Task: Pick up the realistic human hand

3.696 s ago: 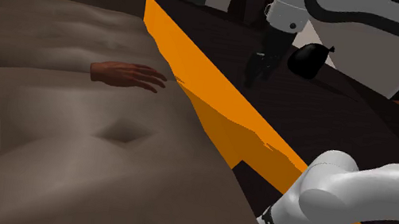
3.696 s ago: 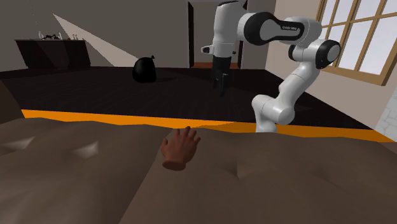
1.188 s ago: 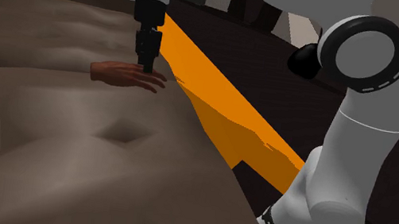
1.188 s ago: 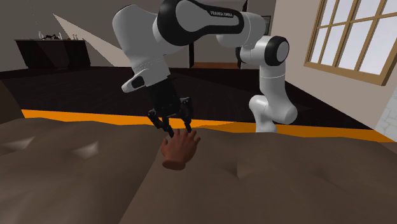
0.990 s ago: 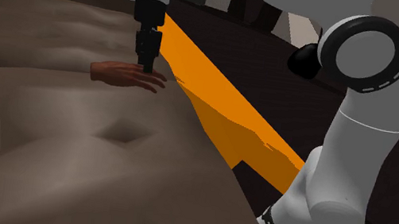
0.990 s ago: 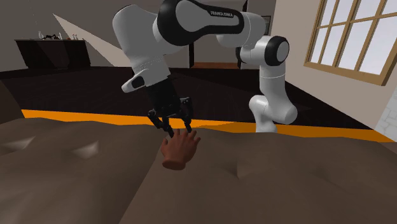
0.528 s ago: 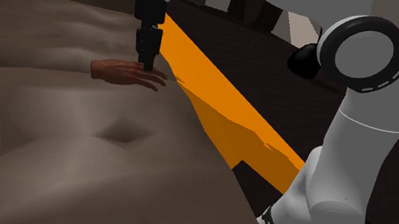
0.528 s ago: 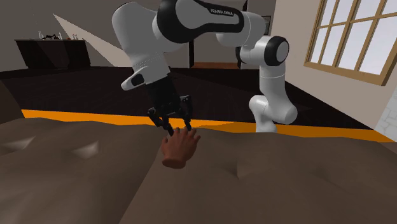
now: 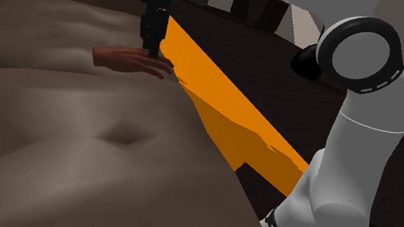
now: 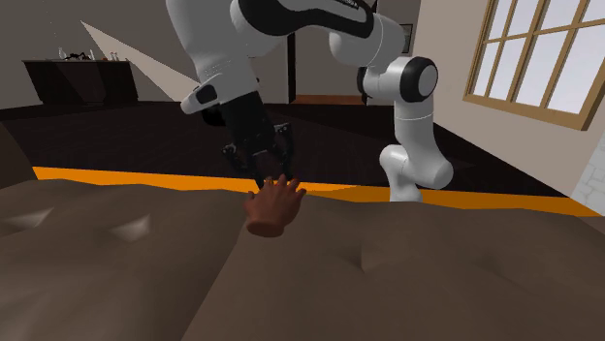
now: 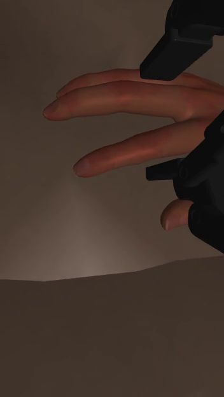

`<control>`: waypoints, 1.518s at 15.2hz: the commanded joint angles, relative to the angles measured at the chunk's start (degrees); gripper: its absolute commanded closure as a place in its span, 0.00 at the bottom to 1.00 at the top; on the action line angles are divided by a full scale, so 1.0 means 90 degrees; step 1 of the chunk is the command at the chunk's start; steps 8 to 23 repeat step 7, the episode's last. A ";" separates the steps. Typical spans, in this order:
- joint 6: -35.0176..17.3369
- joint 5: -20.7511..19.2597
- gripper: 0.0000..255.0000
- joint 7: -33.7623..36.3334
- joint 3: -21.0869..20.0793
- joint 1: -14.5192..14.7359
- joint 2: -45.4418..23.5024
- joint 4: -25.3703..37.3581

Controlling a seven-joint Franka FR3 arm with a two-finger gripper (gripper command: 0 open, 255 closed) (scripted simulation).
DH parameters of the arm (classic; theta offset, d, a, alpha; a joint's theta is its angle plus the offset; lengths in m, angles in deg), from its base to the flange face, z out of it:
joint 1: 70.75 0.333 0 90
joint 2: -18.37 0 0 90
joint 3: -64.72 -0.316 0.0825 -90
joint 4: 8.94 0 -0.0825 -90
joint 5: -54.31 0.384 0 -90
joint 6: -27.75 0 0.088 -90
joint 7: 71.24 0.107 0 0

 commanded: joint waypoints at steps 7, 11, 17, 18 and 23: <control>0.0691 0.0064 1.00 0.0176 -0.0015 -0.0035 -0.0338 0.1049; 0.0691 0.0064 1.00 0.0176 -0.0015 -0.0035 -0.0338 0.1049; 0.0691 0.0064 1.00 0.0176 -0.0015 -0.0035 -0.0338 0.1049; 0.0691 0.0064 1.00 0.0176 -0.0015 -0.0035 -0.0338 0.1049; 0.0691 0.0064 1.00 0.0176 -0.0015 -0.0035 -0.0338 0.1049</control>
